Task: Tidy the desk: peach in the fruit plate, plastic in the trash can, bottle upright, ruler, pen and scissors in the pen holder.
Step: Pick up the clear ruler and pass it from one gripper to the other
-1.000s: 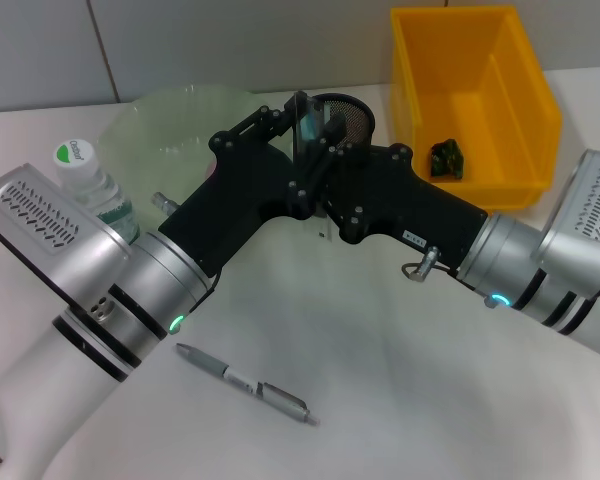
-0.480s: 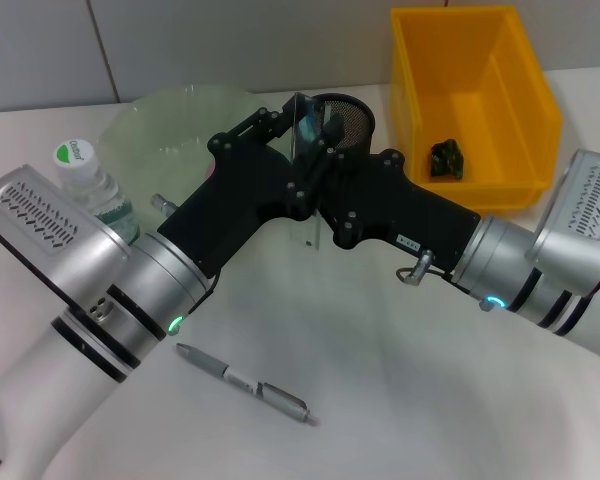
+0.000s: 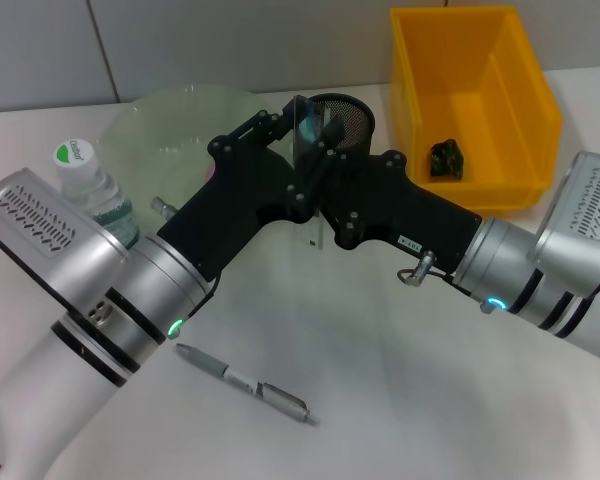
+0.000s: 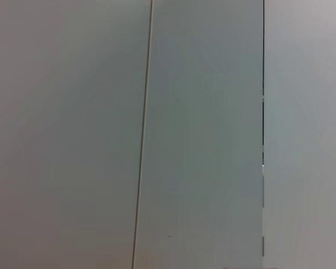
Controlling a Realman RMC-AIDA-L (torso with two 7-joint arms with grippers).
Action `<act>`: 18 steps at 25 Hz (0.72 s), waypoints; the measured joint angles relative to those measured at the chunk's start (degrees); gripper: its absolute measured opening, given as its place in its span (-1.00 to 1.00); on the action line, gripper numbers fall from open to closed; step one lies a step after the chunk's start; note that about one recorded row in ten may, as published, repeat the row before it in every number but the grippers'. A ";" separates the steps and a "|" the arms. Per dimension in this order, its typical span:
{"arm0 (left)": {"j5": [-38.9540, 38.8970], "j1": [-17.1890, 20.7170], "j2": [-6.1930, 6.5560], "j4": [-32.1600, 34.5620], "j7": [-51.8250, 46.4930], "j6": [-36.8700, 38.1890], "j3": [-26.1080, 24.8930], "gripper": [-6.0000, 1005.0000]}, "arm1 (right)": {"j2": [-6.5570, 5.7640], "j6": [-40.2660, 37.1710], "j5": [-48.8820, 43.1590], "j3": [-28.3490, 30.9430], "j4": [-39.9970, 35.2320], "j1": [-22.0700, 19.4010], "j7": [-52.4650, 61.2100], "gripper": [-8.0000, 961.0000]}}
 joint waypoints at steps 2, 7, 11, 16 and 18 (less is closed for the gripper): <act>0.01 0.17 0.01 0.04 0.00 0.14 0.00 -0.22 | 0.00 0.03 0.00 -0.01 -0.03 0.00 0.00 -0.97; 0.01 0.30 0.02 0.15 0.00 0.20 -0.02 -0.22 | -0.01 0.10 0.02 -0.03 -0.28 -0.02 0.34 -0.97; 0.05 0.31 0.03 0.16 0.00 0.26 -0.02 -0.22 | -0.01 0.11 0.04 -0.03 -0.35 -0.07 0.37 -0.97; 0.26 0.31 0.03 0.16 0.05 0.44 -0.03 -0.18 | -0.02 0.25 0.02 0.00 -0.37 -0.09 0.41 -0.97; 0.30 0.31 0.03 0.09 0.17 0.44 -0.03 -0.13 | -0.02 0.25 0.02 0.00 -0.36 -0.09 0.43 -0.96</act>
